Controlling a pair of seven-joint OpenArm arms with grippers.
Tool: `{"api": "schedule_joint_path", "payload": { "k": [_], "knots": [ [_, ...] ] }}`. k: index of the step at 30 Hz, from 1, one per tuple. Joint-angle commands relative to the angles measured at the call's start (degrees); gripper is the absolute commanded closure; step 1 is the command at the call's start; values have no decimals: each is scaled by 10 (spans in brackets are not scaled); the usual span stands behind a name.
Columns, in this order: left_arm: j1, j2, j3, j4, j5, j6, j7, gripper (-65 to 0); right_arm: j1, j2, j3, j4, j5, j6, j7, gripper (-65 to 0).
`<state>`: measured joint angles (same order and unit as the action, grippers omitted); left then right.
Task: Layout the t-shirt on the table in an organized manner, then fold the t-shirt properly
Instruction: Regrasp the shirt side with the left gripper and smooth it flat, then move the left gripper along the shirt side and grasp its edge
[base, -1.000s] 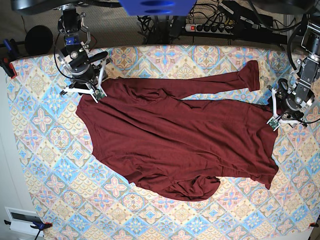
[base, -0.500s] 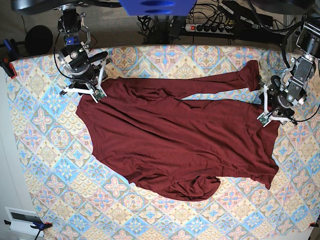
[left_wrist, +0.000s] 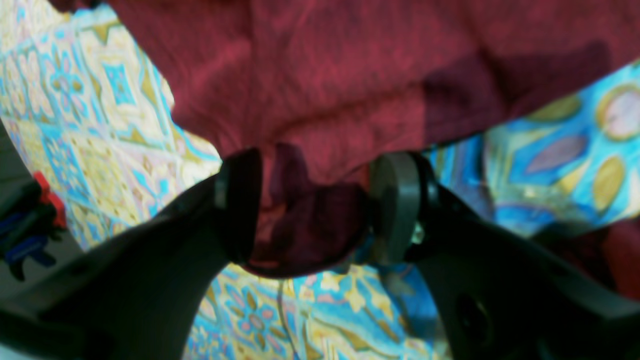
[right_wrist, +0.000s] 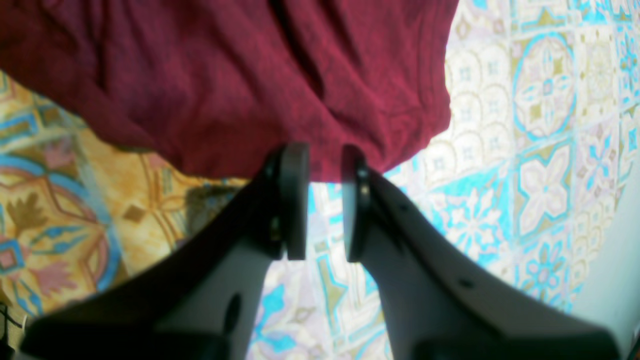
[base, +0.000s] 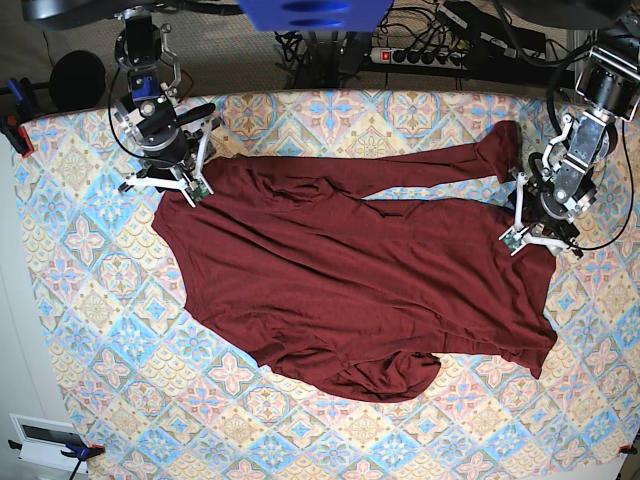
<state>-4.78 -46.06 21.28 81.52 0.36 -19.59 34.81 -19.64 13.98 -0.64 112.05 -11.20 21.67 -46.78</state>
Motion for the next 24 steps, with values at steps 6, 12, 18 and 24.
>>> {"api": "schedule_joint_path", "payload": {
  "k": [6, 12, 18, 24],
  "knots": [
    [-33, -14, -9, -7, 3, 8, -2, -317, 3, 4, 2, 11, 0, -4, 9, -109],
    [-34, -7, -9, -7, 3, 8, -2, -171, 3, 3, 2, 11, 0, -4, 9, -109],
    [-34, -3, -9, -7, 3, 7, -3, -93, 3, 3, 2, 11, 0, -4, 9, -109],
    [-34, -3, -23, 4, 0, 6, -3, -90, 3, 3, 2, 11, 0, -4, 9, -109]
  ]
}}
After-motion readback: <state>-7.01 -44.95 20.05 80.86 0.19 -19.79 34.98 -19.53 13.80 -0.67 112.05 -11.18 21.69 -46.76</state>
